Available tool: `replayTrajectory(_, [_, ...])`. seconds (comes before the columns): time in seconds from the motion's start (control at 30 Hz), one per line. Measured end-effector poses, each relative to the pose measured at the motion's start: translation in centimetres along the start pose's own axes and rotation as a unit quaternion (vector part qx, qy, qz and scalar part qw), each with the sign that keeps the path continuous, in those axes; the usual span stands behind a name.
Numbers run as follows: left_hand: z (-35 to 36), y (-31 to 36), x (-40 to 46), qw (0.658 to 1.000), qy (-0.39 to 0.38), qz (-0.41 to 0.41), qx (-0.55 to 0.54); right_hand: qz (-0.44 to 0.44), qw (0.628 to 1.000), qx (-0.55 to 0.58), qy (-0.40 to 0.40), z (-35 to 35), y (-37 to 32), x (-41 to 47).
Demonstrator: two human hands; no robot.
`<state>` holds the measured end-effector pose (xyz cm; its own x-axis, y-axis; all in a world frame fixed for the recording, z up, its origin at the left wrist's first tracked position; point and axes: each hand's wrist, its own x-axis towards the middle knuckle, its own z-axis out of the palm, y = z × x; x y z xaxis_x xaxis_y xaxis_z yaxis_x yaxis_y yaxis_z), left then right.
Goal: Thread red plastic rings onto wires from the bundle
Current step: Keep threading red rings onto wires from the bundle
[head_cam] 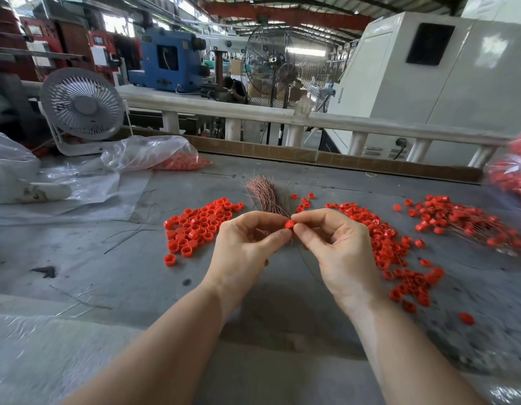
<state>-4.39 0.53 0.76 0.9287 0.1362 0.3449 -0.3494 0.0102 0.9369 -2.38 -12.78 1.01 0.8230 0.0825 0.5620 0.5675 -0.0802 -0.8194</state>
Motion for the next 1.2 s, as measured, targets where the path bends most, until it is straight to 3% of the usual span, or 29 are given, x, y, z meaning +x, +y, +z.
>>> replayTrajectory(0.6, [0.08,0.08,-0.08,0.999,0.005,0.041,0.024,0.05,0.997,0.042,-0.028,0.1,-0.47,-0.22])
replayTrajectory(1.2, [0.23,-0.12,-0.13,0.998,-0.021,-0.017,-0.054,0.056,0.998,0.009,-0.033,-0.11,-0.03,-0.31])
